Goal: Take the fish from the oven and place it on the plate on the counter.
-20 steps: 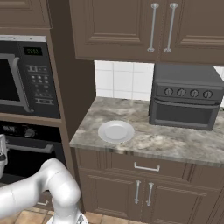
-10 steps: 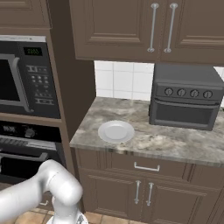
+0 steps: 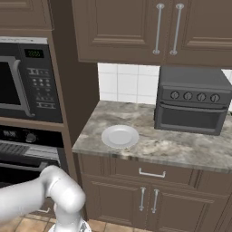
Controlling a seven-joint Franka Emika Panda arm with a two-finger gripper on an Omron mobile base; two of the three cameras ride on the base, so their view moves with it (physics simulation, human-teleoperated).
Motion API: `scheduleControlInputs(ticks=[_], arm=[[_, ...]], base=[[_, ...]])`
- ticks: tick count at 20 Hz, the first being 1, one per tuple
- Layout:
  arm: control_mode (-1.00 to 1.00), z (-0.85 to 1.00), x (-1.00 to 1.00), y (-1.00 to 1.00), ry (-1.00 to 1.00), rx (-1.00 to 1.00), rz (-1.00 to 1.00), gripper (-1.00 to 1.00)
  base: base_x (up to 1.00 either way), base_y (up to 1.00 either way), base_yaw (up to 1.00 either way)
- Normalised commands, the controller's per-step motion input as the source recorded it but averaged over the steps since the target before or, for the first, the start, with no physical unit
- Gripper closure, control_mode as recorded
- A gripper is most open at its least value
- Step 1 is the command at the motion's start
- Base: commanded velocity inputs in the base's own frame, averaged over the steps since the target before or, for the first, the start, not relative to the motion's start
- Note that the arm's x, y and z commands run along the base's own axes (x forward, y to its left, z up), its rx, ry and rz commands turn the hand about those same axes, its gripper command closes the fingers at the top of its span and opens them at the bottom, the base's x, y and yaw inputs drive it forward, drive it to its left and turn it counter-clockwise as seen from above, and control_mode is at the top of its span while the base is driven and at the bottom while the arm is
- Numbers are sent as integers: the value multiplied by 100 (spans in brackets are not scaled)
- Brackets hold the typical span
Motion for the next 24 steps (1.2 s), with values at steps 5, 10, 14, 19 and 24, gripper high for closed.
scheduleControlInputs(ticks=[5, 10, 14, 19, 24], arm=[[-100, -77, -94, 0, 8, 0, 2, 100], [-100, -48, -100, 0, -6, 0, 5, 100], [-100, -39, -99, 0, -8, 0, 5, 100], [-100, -53, -83, 0, -1, 0, 4, 100], [-100, -54, -54, 0, 0, 0, 3, 100]], base=[[0, 0, 0], [0, 0, 0], [0, 0, 0], [0, 0, 0], [0, 0, 0]])
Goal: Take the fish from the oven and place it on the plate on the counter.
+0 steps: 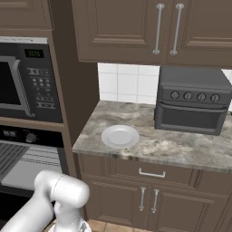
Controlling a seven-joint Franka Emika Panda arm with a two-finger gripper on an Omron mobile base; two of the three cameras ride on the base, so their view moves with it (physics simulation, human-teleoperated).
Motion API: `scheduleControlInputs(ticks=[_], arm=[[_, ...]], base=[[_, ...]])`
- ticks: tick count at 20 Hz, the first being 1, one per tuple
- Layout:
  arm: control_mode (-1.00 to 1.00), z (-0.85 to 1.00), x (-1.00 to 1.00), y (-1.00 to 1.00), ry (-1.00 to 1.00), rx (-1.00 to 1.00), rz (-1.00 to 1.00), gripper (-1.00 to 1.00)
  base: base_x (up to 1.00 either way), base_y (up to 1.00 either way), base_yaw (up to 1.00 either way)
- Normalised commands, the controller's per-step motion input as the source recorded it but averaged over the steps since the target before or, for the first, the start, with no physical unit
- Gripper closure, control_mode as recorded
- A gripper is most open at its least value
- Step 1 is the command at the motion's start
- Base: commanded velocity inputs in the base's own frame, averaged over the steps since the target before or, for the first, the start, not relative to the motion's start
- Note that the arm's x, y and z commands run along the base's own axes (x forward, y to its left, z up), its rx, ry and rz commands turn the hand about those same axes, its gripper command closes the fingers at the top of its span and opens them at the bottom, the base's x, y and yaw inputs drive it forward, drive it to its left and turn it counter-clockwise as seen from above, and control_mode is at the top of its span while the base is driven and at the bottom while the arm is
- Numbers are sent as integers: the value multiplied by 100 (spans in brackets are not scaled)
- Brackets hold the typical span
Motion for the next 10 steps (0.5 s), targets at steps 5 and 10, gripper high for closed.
scheduleControlInputs(ticks=[5, 10], arm=[[-100, -4, -5, 0, 0, 0, 1, 100], [-100, 0, 0, 0, 0, 0, 0, -100]], base=[[0, 0, 0], [0, 0, 0]])
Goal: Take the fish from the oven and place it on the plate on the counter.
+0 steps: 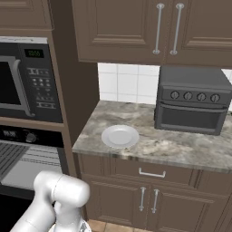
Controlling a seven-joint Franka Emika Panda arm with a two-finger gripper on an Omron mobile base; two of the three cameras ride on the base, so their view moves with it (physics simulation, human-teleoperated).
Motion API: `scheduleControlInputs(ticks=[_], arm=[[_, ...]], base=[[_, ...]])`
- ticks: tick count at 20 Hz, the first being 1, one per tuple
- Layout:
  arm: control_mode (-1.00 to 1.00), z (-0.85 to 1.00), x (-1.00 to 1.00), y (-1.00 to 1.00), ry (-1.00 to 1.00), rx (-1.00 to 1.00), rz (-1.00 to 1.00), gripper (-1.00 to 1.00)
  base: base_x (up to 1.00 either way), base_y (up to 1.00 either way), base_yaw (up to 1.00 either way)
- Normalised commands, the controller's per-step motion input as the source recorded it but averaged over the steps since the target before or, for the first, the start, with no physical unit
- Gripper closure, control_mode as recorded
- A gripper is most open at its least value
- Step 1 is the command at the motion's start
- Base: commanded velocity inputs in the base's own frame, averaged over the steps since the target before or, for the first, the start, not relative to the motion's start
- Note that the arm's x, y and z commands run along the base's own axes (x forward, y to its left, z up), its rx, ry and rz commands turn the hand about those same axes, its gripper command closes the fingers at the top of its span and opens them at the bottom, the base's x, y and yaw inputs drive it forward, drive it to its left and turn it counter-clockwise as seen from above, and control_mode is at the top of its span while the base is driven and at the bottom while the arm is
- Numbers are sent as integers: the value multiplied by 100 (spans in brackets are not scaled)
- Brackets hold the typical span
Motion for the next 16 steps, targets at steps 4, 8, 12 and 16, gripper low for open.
scheduleControlInputs(ticks=[4, 8, 12, 16], arm=[[-100, 5, -3, 0, 0, 0, 0, -100], [-100, 39, -43, 0, -7, 2, 0, -100], [-100, 66, -77, 0, -18, 6, 1, -100], [-100, 90, -75, 0, -24, 7, 1, -100]], base=[[0, 0, 0], [0, 0, 0], [0, 0, 0], [0, 0, 0]])
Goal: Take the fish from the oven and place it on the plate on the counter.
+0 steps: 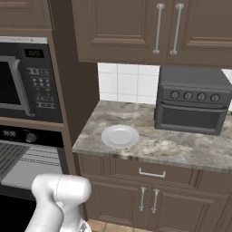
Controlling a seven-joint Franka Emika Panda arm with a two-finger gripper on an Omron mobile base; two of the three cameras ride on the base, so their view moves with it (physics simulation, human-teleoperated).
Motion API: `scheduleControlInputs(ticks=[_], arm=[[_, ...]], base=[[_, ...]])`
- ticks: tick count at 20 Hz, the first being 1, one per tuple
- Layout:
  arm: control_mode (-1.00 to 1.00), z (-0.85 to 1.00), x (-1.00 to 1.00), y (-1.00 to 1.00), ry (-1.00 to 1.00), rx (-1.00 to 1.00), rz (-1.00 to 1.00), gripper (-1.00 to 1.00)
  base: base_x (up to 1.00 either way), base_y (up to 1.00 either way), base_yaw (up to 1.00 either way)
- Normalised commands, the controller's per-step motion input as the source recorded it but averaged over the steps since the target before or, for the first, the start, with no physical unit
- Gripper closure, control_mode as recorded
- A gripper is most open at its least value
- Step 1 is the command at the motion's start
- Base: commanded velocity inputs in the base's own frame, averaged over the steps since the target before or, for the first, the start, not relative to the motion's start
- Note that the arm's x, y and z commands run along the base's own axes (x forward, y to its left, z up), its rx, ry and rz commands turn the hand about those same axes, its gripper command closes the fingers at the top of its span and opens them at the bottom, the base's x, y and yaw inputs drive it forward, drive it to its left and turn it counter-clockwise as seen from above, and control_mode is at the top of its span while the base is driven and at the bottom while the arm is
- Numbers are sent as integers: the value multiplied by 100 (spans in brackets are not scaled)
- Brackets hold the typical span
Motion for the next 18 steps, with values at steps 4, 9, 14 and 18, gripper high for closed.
scheduleControlInputs(ticks=[4, 9, 14, 18], arm=[[-100, 100, -54, 0, -21, 4, 1, -100], [-100, 98, -41, 0, -19, 3, 1, -100], [-100, 77, -18, 0, -13, 3, 2, -100], [-100, 65, 0, -7, -9, 1, 1, -100]], base=[[0, 0, 0], [0, 0, 0], [0, 0, 0], [0, 0, 0]])
